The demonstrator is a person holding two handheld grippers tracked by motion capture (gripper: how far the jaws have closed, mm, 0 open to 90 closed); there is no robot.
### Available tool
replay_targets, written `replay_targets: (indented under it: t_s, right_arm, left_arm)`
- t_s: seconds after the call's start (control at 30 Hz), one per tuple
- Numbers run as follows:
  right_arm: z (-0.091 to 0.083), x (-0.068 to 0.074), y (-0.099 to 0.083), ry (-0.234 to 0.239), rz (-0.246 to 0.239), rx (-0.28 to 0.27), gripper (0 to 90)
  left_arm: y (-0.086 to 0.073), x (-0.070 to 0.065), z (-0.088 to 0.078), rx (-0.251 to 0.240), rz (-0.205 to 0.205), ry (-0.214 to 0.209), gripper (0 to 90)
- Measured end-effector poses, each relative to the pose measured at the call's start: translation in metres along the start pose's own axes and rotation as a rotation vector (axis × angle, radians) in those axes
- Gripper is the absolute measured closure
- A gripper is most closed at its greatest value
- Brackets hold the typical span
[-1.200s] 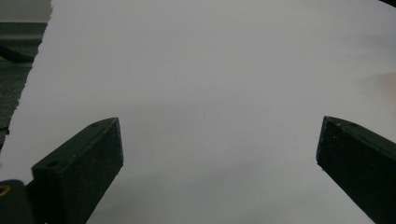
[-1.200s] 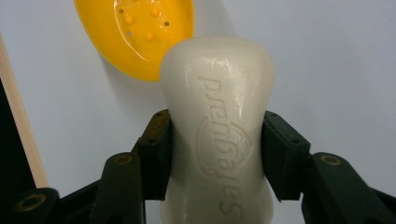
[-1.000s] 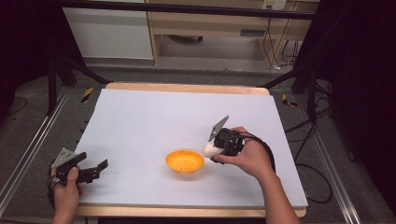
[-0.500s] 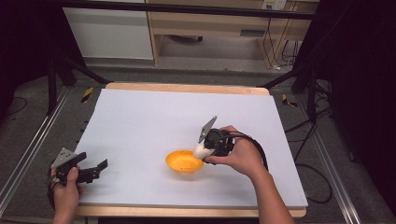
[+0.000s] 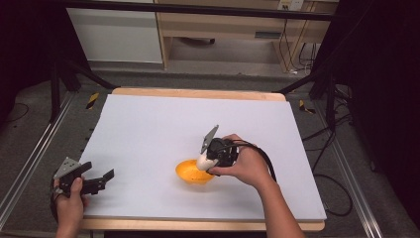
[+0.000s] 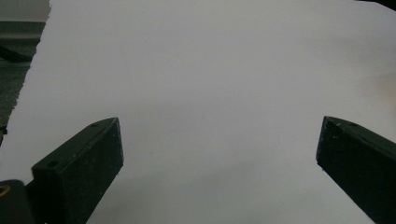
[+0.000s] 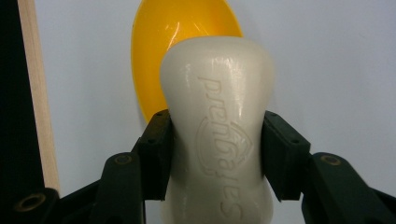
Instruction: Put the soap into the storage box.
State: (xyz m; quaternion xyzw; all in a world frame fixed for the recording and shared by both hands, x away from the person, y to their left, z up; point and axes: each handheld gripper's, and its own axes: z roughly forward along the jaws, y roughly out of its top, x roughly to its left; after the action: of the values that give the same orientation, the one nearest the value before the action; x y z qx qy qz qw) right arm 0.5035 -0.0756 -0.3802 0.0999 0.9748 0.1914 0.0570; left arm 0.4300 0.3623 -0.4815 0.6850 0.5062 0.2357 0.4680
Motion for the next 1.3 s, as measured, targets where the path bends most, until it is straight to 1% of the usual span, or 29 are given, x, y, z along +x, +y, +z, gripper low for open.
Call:
replay_targets:
  t_s: [0.07, 0.27, 0.3, 0.4, 0.47, 0.5, 0.67, 0.97, 1.0, 1.1, 1.13, 1.3]
  right_arm:
    - [0.003, 0.001, 0.003, 0.001, -0.012, 0.003, 49.7]
    - [0.007, 0.003, 0.008, 0.001, -0.019, 0.010, 49.7]
    - [0.008, 0.003, 0.010, -0.001, -0.031, 0.008, 49.7]
    - [0.009, 0.003, 0.013, 0.000, -0.033, 0.014, 49.7]
    - [0.010, 0.004, 0.016, 0.002, -0.042, 0.017, 49.7]
    - [0.011, 0.004, 0.019, 0.001, -0.060, 0.021, 49.7]
    - [0.015, 0.004, 0.025, 0.008, -0.073, 0.020, 49.7]
    - [0.023, 0.006, 0.030, 0.017, -0.082, 0.037, 49.7]
    - [0.025, 0.006, 0.031, 0.019, -0.092, 0.037, 49.7]
    - [0.027, 0.006, 0.032, 0.018, -0.093, 0.044, 49.7]
    - [0.028, 0.006, 0.032, 0.019, -0.102, 0.040, 49.7]
    - [0.033, 0.005, 0.033, 0.024, -0.106, 0.059, 49.7]
  left_arm:
    - [0.000, 0.000, 0.000, 0.000, 0.003, 0.002, 0.0]
    - [0.000, 0.000, 0.000, 0.000, 0.000, 0.001, 0.0]
    - [0.000, 0.000, 0.000, 0.000, 0.000, 0.001, 0.0]
    - [0.000, 0.000, 0.000, 0.000, 0.000, 0.001, 0.0]
    - [0.000, 0.000, 0.000, 0.000, 0.000, 0.001, 0.0]
    - [0.000, 0.000, 0.000, 0.000, 0.000, 0.001, 0.0]
    - [0.000, 0.000, 0.000, -0.001, -0.001, 0.000, 0.0]
    - [0.000, 0.000, 0.000, 0.001, 0.000, 0.000, 0.0]
    - [0.000, 0.000, 0.000, 0.000, 0.000, 0.001, 0.0]
    - [0.000, 0.000, 0.000, 0.001, 0.000, 0.001, 0.0]
    - [0.000, 0.000, 0.000, 0.001, 0.000, 0.001, 0.0]
    - [0.000, 0.000, 0.000, 0.002, 0.000, 0.000, 0.0]
